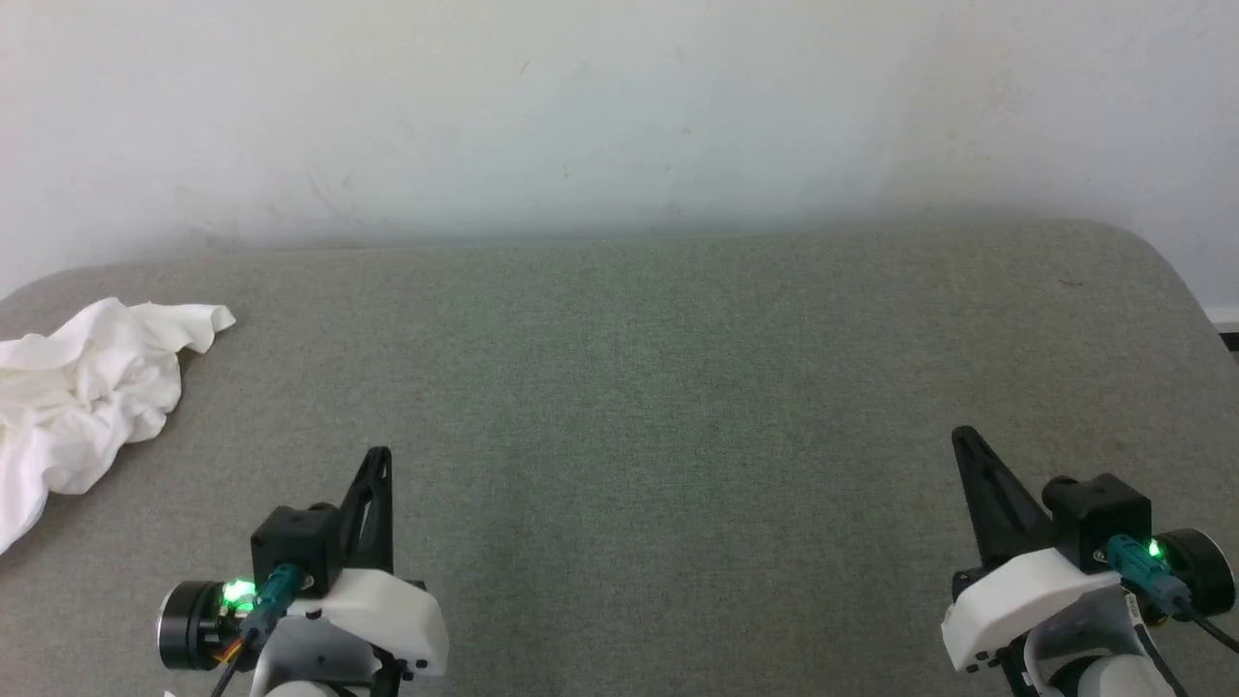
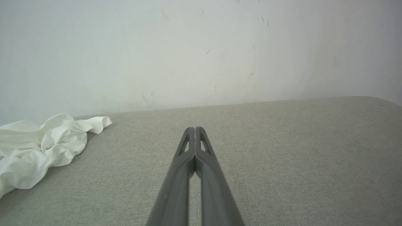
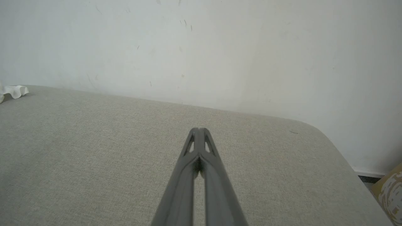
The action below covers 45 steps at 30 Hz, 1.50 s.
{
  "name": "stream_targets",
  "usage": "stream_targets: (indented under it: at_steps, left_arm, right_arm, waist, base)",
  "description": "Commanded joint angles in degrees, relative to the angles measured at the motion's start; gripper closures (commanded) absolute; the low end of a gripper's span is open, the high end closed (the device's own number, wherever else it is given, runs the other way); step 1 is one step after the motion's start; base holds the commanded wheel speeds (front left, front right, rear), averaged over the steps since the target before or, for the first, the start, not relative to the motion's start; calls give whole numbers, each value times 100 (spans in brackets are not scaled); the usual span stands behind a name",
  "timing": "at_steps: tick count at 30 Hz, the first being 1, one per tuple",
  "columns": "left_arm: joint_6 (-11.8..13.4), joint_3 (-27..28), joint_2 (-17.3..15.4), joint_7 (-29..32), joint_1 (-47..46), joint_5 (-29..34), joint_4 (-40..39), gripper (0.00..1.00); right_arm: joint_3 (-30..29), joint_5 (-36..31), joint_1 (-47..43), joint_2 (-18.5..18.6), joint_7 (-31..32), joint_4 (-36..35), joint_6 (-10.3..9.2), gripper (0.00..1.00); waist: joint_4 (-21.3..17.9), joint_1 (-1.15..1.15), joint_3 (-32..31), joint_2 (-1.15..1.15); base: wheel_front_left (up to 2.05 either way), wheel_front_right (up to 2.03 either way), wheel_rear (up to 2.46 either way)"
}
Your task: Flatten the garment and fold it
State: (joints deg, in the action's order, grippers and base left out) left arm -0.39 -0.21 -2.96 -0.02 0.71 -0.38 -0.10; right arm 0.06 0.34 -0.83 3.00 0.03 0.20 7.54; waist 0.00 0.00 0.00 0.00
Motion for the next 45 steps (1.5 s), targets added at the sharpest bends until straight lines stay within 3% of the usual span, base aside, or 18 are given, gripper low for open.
stream_targets:
  at_steps: [1, 9, 10, 13, 14, 15, 45]
  left_arm:
    - [39, 21, 8, 2, -71, 38, 10, 100]
    - [39, 21, 8, 2, -71, 38, 10, 100]
    - [0, 0, 0, -1, 0, -1, 0, 0]
    - [-1, -4, 0, -2, 3, -2, -2, 0]
    - [-1, -4, 0, -3, 3, -2, -2, 100]
    - [-2, -4, 0, -7, 5, -5, -3, 0]
    - [37, 52, 2, -354, 156, -234, -100, 0]
  right_arm:
    - [-6, -34, 83, -13, -3, -20, -5, 100]
    - [-6, -34, 83, -13, -3, -20, -5, 100]
    - [-1, 1, 0, 0, -1, 0, 0, 0]
    - [-2, 6, -7, 2, -2, 5, 0, 0]
    - [-2, 6, -8, 2, -4, 6, 0, 100]
    - [-7, 11, -8, 2, -8, 7, 0, 0]
    - [-453, 427, -63, -1, -356, 151, -1, 0]
  waist:
    - [0, 0, 0, 0]
    - [0, 0, 0, 0]
    - [0, 0, 0, 0]
    - [0, 0, 0, 0]
    - [0, 0, 0, 0]
    - [0, 0, 1, 0]
    - [91, 0, 19, 0]
  base:
    - [0, 0, 0]
    - [0, 0, 0]
    - [0, 0, 0]
    - [0, 0, 0]
    - [0, 0, 0]
    - [0, 0, 0]
    - [0, 0, 0]
